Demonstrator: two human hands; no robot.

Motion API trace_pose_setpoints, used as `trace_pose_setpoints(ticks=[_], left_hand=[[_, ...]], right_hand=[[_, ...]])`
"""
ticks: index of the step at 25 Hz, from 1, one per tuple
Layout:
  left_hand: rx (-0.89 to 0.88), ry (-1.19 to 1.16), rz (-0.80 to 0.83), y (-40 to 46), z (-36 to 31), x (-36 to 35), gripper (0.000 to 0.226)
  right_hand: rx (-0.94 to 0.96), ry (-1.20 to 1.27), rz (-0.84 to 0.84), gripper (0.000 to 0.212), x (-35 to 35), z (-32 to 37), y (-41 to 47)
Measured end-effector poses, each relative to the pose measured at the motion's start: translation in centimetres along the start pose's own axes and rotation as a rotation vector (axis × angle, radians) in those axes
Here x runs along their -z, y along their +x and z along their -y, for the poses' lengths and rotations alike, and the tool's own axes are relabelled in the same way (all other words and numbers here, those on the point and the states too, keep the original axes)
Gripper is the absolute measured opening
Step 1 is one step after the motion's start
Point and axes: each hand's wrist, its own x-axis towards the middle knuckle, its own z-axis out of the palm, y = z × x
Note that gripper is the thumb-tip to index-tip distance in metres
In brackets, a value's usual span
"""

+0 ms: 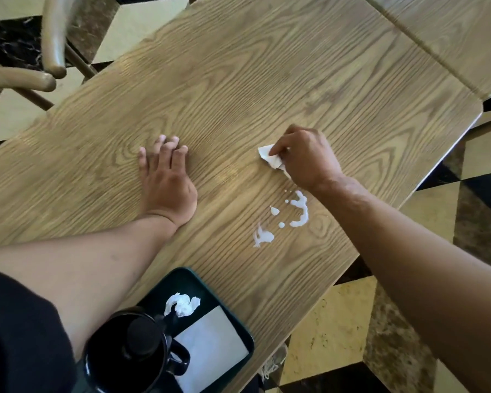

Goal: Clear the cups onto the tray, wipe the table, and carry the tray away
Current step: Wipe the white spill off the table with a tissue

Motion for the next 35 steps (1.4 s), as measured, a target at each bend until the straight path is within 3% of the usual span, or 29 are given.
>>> trace_pose_setpoints(ticks=[3, 7, 8, 10, 13, 15, 23, 29, 31, 35], left_hand=[[0.013, -0.006, -0.008, 0.1, 0.1, -0.2, 0.056], [0.002, -0.008, -0.016, 0.1, 0.2, -0.4, 0.052], [0.001, -0.01, -0.022, 0.1, 0.3, -0.4, 0.052], [0.006, -0.013, -0.028, 0.2, 0.3, -0.4, 0.052], [0.0, -0.005, -0.029, 0.2, 0.2, -0.4, 0.054], [0.0, -0.011, -0.022, 0.2, 0.2, -0.3, 0.052], [-0.02, -0.013, 0.002, 0.1, 0.2, 0.0, 0.05], [-0.009, -0.021, -0.01, 0.2, 0.1, -0.1, 0.05], [-0.014, -0.02, -0.012, 0.1, 0.2, -0.1, 0.049], [-0.025, -0.014, -0.013, 0.1, 0.2, -0.1, 0.048]], right_hand=[[0.096, 0.033, 0.037, 0.024, -0.2, 0.1, -3.2], [0.364, 0.056, 0.335, 0.021, -0.7, 1.7, -8.0], [0.391, 0.029, 0.331, 0.022, -0.6, 1.4, -7.4], [0.29, -0.013, 0.158, 0.022, 0.0, -0.2, -5.4], [-0.094, 0.012, -0.103, 0.022, 1.8, -3.7, -4.4], [-0.162, 0.05, -0.18, 0.018, 1.7, -4.7, -6.6], [0.031, 0.088, -0.052, 0.019, -3.2, 2.9, -16.8], [-0.338, 0.111, -0.26, 0.021, -1.5, -1.1, -11.7], [-0.241, 0.081, -0.22, 0.02, -2.1, -0.2, -12.5], [0.184, 0.103, 0.043, 0.016, -2.1, -0.2, -16.5]])
